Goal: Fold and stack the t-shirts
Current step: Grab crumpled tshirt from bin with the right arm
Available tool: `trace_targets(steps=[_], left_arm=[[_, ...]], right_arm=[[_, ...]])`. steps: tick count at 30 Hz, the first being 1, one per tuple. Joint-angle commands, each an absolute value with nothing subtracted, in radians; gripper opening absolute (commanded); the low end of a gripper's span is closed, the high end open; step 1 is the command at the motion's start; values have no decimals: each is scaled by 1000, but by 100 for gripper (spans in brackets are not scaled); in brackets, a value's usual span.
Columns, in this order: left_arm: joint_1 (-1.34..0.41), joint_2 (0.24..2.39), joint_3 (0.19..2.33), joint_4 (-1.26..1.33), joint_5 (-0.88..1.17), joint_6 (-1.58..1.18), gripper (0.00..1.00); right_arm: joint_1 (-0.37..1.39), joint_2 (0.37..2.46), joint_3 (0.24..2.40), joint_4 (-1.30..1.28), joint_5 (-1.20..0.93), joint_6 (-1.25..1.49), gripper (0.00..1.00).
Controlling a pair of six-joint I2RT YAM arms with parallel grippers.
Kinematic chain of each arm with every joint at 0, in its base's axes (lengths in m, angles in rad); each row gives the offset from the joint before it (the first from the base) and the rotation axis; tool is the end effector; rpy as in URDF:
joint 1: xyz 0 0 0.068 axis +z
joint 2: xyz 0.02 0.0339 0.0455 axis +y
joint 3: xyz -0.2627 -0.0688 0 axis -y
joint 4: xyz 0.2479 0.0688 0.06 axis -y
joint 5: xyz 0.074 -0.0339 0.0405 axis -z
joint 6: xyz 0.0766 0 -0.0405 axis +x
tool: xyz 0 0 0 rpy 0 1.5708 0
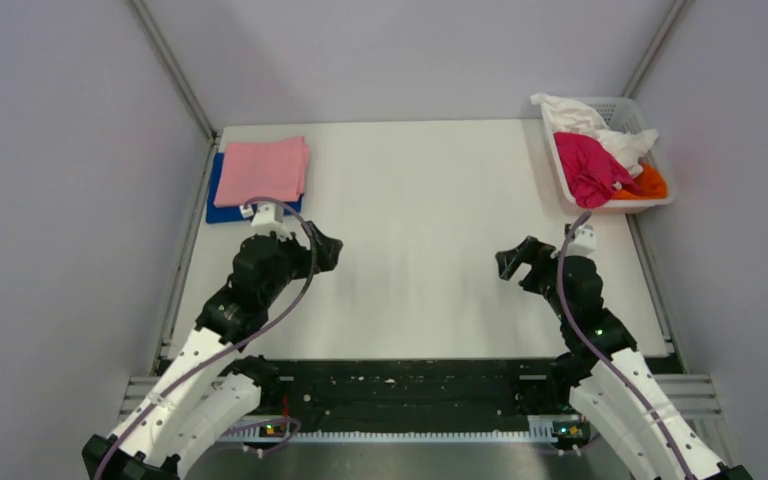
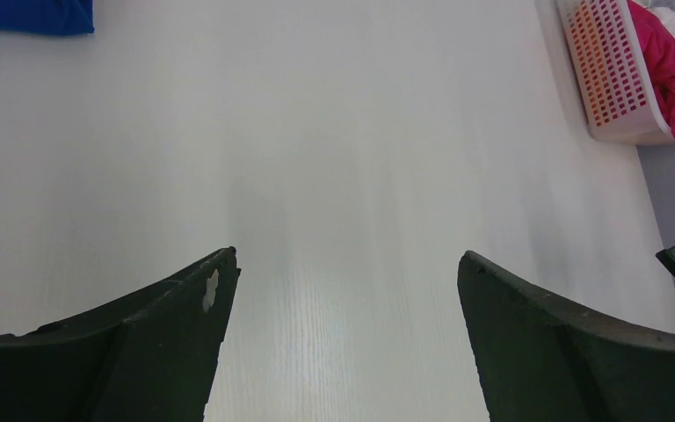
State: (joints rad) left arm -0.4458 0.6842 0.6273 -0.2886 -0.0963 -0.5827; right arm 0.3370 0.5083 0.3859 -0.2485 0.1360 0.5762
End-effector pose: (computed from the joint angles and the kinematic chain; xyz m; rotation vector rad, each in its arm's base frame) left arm 0.1915 -0.0833 0.2745 -0.2003 1.9506 -0.5953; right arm 0.1767 0.0509 0.2163 0.3254 1.9406 0.4727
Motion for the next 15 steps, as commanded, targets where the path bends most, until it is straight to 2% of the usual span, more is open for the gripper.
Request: trace_targets(steps=[1,7,15], left_arm=[[-444,701,633,-250,-94,-595,99],[-444,727,634,-230,-94,-600,99],[-444,774,659,-186,-87,-597,99]], right_arm=[[334,504,390,-196,151,575,99],[334,566,411,-116,174,575,99],[300,831,638,-43,229,451,99]])
